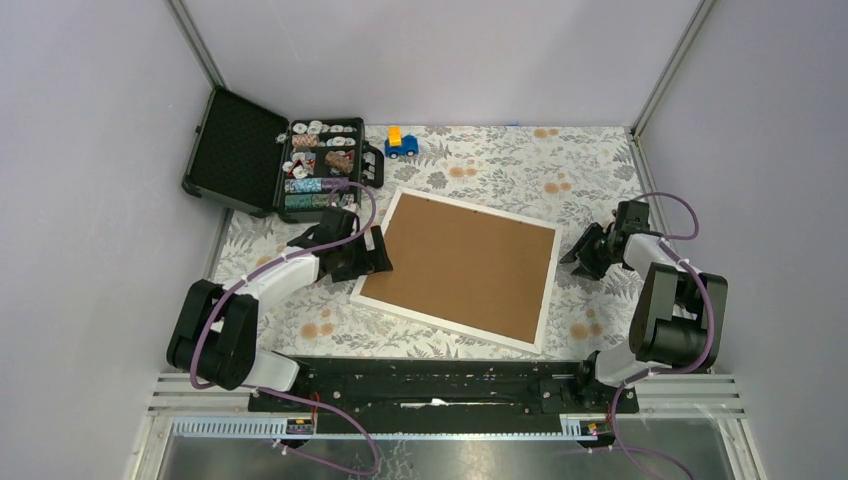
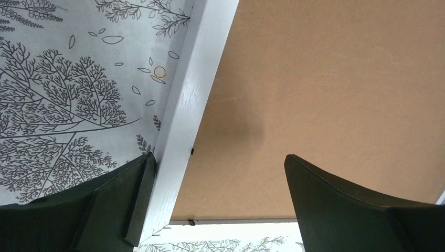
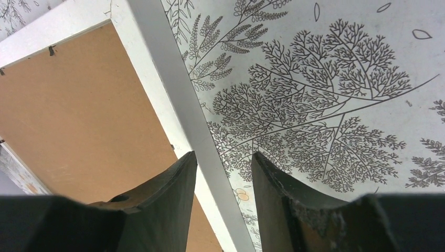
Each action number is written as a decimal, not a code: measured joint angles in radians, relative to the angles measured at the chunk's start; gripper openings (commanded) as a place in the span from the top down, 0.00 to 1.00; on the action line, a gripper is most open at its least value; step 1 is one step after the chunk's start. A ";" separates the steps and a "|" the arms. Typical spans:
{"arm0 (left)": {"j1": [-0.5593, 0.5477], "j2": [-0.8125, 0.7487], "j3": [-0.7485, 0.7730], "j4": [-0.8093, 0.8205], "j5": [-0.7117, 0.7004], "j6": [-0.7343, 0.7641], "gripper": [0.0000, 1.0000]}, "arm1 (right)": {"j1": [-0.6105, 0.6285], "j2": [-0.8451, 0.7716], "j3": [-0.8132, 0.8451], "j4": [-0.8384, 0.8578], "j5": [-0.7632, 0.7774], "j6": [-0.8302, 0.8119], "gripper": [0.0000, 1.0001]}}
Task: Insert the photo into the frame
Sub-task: Adjust the photo frame at the center of the board.
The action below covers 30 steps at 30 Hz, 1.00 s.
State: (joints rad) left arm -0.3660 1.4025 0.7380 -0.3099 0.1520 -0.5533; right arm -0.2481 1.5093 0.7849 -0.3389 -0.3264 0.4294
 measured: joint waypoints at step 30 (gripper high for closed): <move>0.001 0.007 -0.001 0.035 0.035 -0.001 0.01 | 0.087 0.054 0.057 0.001 0.098 -0.015 0.56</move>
State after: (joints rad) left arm -0.3649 1.4097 0.7372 -0.2745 0.1871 -0.5545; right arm -0.1616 1.5631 0.8421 -0.3382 -0.2287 0.4141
